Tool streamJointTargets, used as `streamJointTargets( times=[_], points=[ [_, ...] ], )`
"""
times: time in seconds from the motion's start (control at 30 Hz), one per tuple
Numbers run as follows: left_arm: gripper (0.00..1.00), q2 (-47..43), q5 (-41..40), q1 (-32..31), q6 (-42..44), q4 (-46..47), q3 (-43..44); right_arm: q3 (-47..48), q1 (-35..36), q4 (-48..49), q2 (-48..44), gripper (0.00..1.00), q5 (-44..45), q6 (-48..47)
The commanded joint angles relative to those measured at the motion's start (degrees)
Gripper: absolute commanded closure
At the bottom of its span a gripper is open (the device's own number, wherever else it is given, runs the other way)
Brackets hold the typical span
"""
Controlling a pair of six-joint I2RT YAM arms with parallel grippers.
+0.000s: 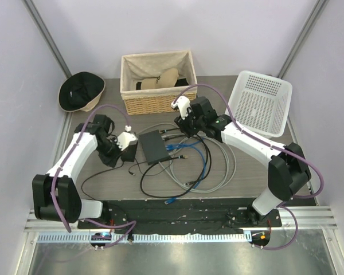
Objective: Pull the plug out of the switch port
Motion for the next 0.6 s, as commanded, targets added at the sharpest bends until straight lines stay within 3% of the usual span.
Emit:
streamJointTargets(
  times=[0.0,0.1,0.13,0.17,0.27,0.3,0.37,0.47,0.5,0.53,0.57],
  points=[
    [1.0,-2.85,-6.64,6.97,5.82,-4.75,1.56,0.88,-1.3,2.95,-2.1,0.48,-1.76,1.55],
    [0.97,-3.91,-8.23,7.33,2.23,-5.38,5.59,2.47,-4.02,2.42,-2.36,0.47,-2.9,4.09],
    [0.89,-3.91,-6.84,7.33,-0.13,-4.94,8.91,3.08,-4.99,2.6,-2.19,0.47,-2.99,7.93],
    [0.69,-3.82,-5.34,7.33,-4.85,-4.41,11.03,4.39,-5.87,2.51,-1.84,0.46,-3.17,9.88],
    [0.44,-0.76,4.05,7.33,-14.63,-2.21,20.26,5.02,-8.16,3.82,-1.31,0.45,-6.24,17.6],
    [0.42,0.38,5.99,7.33,-21.71,-0.21,22.2,4.5,-8.25,4.61,-1.48,0.42,-6.94,18.94],
    [0.4,4.08,8.47,6.9,-26.5,2.87,24.33,3.35,-8.17,5.76,-1.49,0.39,-10.98,20.79],
    [0.37,8.73,5.59,4.45,-31.87,9.38,22.66,3.08,-8.16,5.06,0.62,0.38,-10.74,22.55],
    [0.31,9.88,4.09,3.65,-34.93,11.39,22.4,3.08,-8.25,4.71,0.97,0.37,-10.12,23.34],
    [0.06,10.93,3.55,3.03,-36.18,11.76,22.22,2.56,-8.25,4.62,1.15,0.37,-9.68,23.43],
    [0.0,12.51,2.33,1.2,-37.06,12.29,21.87,2.3,-8.25,4.62,1.07,0.36,-10.02,23.17]
  ],
)
